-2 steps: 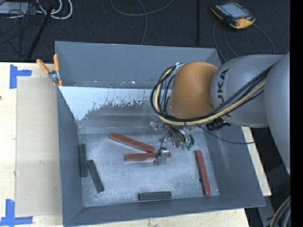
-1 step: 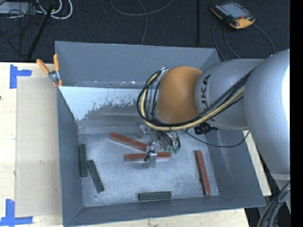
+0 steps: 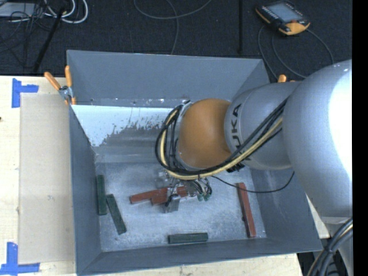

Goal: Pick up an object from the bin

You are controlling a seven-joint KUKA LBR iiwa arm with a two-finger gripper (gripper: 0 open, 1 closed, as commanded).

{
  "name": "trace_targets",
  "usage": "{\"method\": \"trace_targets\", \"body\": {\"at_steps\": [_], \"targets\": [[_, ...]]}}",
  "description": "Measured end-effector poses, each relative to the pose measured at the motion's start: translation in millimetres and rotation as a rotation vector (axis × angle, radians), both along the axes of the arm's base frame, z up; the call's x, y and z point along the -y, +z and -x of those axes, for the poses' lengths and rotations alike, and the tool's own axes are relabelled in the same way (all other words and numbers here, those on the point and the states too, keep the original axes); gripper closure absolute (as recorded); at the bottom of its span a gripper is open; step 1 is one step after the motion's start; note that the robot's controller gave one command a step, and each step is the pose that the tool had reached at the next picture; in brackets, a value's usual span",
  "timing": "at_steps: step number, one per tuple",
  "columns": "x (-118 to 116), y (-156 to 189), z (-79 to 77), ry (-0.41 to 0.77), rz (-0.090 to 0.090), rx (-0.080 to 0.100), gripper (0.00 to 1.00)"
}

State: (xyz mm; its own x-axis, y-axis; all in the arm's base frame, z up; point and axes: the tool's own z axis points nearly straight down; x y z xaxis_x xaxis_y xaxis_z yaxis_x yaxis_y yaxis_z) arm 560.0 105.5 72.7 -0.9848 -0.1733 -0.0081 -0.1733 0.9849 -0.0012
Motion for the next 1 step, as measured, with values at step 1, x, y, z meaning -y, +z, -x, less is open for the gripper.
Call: {"method": "trace_targets", "body": {"at_steps": [1], "targets": [[0.0, 0.0, 0.0, -0.001, 0.0, 0.0, 1.0]]}}
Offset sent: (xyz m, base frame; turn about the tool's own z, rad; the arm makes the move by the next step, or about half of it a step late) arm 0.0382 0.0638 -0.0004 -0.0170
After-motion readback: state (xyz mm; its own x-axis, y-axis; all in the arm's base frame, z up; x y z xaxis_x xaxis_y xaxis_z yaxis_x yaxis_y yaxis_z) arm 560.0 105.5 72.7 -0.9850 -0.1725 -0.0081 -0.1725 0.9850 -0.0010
